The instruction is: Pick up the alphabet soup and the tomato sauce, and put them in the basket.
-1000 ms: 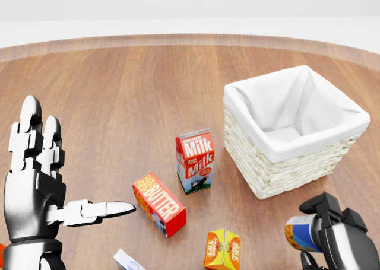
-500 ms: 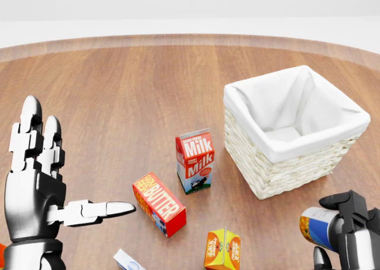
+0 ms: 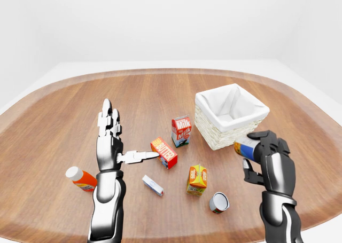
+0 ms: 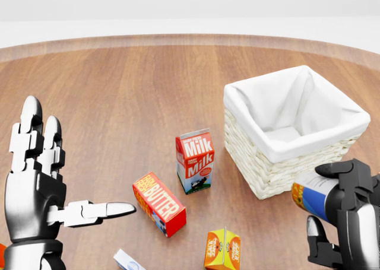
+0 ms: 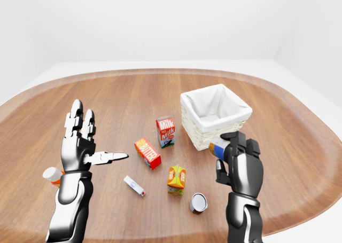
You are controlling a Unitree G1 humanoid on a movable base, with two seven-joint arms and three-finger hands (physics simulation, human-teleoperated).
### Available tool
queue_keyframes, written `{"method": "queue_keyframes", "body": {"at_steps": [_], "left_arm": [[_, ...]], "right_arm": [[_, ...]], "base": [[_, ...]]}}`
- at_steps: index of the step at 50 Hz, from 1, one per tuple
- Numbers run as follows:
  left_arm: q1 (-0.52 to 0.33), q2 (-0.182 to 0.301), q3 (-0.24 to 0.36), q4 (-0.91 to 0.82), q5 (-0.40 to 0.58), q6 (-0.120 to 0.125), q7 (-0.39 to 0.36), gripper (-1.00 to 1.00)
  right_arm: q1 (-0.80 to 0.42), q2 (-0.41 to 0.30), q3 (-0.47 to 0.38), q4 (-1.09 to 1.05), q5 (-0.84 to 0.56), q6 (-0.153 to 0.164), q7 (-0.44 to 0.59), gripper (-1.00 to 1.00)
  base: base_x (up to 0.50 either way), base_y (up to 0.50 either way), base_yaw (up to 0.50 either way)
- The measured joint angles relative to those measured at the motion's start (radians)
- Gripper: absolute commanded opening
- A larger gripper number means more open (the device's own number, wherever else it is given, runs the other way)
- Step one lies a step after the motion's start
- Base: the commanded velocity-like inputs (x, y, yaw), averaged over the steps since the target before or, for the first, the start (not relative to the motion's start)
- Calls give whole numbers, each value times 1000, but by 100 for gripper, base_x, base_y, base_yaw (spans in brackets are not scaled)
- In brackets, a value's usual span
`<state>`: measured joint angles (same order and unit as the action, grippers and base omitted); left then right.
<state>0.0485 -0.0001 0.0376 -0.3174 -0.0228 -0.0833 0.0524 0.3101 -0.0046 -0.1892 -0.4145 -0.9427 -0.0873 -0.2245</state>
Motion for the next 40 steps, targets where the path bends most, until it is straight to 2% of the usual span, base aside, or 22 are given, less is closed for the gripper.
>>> {"method": "queue_keyframes", "body": {"at_steps": [14,18,40], "left_arm": [[-2,0,0,-1,-1,4,0,100],[-3,0,1,0,-1,5,0,100],[-12,1,4,10,-5,9,5,100]], "right_arm": [[-81,-1,75,-58,58,0,16,-100],[-122,-5,95,-65,68,9,25,-100],[-420,-60,138,68,100,146,56,-100]], "base": [[0,0,0],[0,0,0],[0,0,0]]}}
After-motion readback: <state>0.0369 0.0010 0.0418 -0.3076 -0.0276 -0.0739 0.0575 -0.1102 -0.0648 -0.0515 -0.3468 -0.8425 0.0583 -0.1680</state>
